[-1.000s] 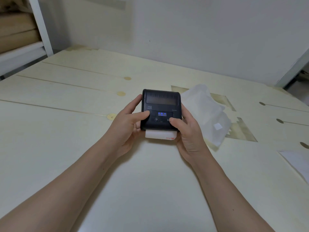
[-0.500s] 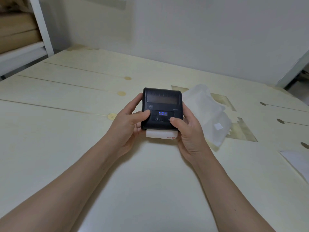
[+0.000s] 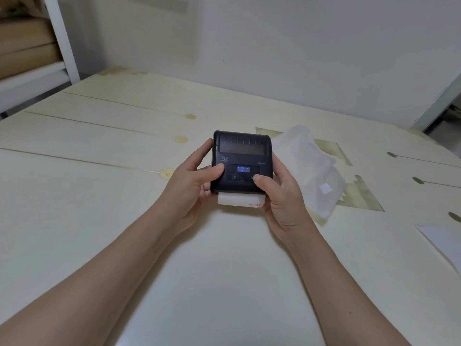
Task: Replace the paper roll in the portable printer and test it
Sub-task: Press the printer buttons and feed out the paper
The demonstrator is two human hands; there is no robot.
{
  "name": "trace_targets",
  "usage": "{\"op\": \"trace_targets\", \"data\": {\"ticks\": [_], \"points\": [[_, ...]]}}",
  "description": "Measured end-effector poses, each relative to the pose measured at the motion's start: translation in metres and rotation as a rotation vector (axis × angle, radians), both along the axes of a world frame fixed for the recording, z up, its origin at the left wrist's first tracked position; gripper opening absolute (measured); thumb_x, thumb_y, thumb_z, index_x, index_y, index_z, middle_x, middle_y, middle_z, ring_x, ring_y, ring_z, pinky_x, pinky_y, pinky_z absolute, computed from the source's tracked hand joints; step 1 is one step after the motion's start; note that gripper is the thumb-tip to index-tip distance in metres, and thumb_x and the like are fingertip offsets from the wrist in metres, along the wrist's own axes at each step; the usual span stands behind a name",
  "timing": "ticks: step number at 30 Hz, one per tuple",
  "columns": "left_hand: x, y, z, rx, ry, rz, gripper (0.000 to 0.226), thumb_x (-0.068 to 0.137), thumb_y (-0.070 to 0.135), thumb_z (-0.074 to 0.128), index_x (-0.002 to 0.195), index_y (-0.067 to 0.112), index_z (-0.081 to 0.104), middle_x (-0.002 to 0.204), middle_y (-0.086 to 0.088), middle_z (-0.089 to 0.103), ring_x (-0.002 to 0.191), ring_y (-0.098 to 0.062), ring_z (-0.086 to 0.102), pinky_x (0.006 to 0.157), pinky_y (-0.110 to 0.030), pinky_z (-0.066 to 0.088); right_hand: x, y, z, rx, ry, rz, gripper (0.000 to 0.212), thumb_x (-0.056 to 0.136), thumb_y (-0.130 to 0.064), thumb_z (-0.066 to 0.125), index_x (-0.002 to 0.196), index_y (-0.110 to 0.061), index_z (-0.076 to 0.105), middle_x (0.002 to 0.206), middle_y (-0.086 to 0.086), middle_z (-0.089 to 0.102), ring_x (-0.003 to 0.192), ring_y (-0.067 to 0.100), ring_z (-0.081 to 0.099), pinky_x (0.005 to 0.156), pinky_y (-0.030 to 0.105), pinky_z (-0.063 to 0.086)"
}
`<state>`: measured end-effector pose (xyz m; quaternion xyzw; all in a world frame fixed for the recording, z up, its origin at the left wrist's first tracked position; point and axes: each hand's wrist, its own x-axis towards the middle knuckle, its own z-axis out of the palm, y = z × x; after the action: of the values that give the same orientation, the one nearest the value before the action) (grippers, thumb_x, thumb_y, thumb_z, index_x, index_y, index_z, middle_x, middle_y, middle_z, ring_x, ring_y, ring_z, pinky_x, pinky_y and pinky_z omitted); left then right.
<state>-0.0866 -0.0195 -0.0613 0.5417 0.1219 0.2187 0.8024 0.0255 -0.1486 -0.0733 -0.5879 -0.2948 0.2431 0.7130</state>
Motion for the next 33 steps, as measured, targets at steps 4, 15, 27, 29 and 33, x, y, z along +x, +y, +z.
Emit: {"op": "trace_targets", "data": {"ticks": [4, 15, 27, 29, 33], "points": [[0.001, 0.007, -0.005, -0.049, -0.003, -0.006, 0.060, 0.093, 0.002, 0.054, 0.146, 0.029, 0.042, 0.082, 0.003, 0.078, 0.101, -0.023, 0.072, 0.081, -0.032, 0.054, 0.000, 0.000, 0.000, -0.012, -0.014, 0.001, 0.061, 0.083, -0.005, 0.054, 0.142, -0.017, 0.048, 0.133, 0.019, 0.061, 0.126, 0.037, 0.056, 0.103, 0.057, 0.046], [0.003, 0.009, -0.008, -0.058, -0.012, 0.010, 0.059, 0.093, 0.004, 0.057, 0.145, 0.029, 0.044, 0.101, -0.002, 0.077, 0.097, -0.021, 0.073, 0.070, -0.025, 0.056, -0.003, -0.001, 0.004, 0.014, -0.033, 0.030, 0.057, 0.085, -0.004, 0.053, 0.141, -0.015, 0.048, 0.134, 0.019, 0.061, 0.126, 0.038, 0.056, 0.106, 0.058, 0.043], [0.004, 0.010, -0.009, -0.081, -0.074, 0.021, 0.054, 0.094, 0.014, 0.059, 0.145, 0.026, 0.045, 0.123, 0.002, 0.071, 0.097, -0.017, 0.070, 0.074, -0.025, 0.056, -0.007, 0.001, 0.012, 0.092, 0.121, 0.078, 0.074, 0.097, -0.063, 0.010, 0.149, -0.020, 0.040, 0.146, 0.007, 0.054, 0.136, 0.023, 0.049, 0.114, 0.047, 0.034], [0.004, 0.011, -0.008, -0.092, -0.092, 0.017, 0.053, 0.095, 0.014, 0.056, 0.146, 0.024, 0.044, 0.125, 0.001, 0.070, 0.097, -0.016, 0.070, 0.071, -0.024, 0.056, -0.004, 0.002, 0.010, 0.083, 0.116, 0.092, 0.074, 0.096, -0.067, 0.011, 0.150, -0.024, 0.037, 0.149, 0.004, 0.050, 0.139, 0.022, 0.045, 0.117, 0.050, 0.028], [0.004, 0.012, -0.007, -0.107, -0.116, 0.045, 0.051, 0.095, 0.014, 0.056, 0.144, 0.025, 0.046, 0.121, 0.003, 0.071, 0.093, -0.014, 0.070, 0.068, -0.023, 0.056, -0.001, 0.002, 0.010, 0.057, 0.056, 0.109, 0.069, 0.096, -0.065, 0.008, 0.152, -0.031, 0.032, 0.151, -0.003, 0.048, 0.139, 0.017, 0.044, 0.117, 0.051, 0.029]]}}
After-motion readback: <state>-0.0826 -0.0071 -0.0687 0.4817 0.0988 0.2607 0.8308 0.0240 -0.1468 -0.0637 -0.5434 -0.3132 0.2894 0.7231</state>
